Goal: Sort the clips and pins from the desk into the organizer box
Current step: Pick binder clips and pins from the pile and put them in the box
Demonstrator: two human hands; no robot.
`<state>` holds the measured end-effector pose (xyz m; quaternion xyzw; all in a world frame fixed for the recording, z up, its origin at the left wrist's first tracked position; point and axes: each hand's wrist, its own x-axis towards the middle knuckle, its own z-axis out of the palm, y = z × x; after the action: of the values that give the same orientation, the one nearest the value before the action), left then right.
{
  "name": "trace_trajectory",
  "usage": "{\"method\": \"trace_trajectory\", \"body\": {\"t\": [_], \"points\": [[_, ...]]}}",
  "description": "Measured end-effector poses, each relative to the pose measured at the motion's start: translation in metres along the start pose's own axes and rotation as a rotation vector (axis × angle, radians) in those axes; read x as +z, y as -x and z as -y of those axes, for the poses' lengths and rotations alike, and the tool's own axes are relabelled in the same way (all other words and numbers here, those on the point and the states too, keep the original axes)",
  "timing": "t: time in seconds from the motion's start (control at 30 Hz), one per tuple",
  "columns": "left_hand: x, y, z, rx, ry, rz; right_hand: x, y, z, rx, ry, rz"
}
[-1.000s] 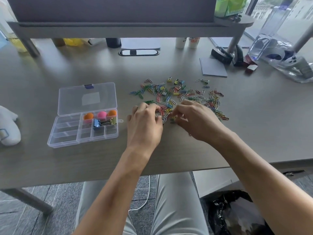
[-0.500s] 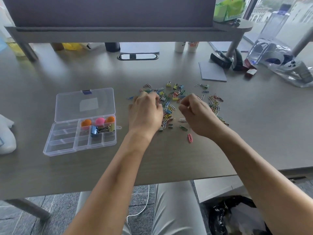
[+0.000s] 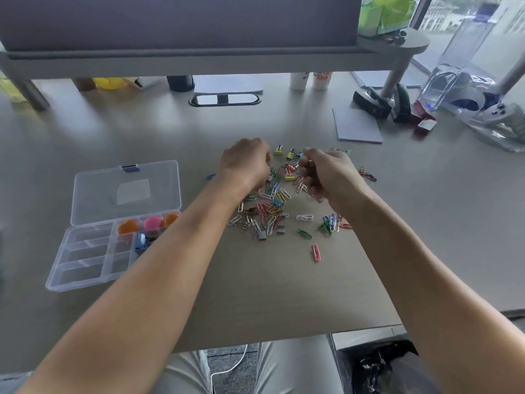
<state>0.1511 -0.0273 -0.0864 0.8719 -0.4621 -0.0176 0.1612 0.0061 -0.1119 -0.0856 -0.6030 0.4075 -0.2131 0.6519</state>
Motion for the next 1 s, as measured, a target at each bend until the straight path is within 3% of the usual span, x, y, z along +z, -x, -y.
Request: {"method": "trace_trajectory", "body": {"t": [0.27, 0.37, 0.5, 0.73, 1.0], "points": [[-0.002, -0.007, 0.016, 0.099, -0.043, 0.054, 0.011, -0.012, -0.008, -0.341, 0.945, -0.175], [-0.004, -0.008, 0.021, 0.095, -0.056, 0.071, 0.019, -0.011, -0.01, -0.371, 1.127, -0.219], [-0.005, -0.01, 0.023, 0.089, -0.094, 0.094, 0.026, -0.011, -0.009, -0.329, 1.192, -0.268], [-0.009, -0.007, 0.024, 0.106, -0.098, 0.142, 0.021, -0.005, -0.002, -0.251, 1.085, -0.232], [-0.012, -0.003, 0.018, 0.113, 0.165, 0.098, 0.0, 0.008, 0.01, 0.258, -0.005, 0.038]]}}
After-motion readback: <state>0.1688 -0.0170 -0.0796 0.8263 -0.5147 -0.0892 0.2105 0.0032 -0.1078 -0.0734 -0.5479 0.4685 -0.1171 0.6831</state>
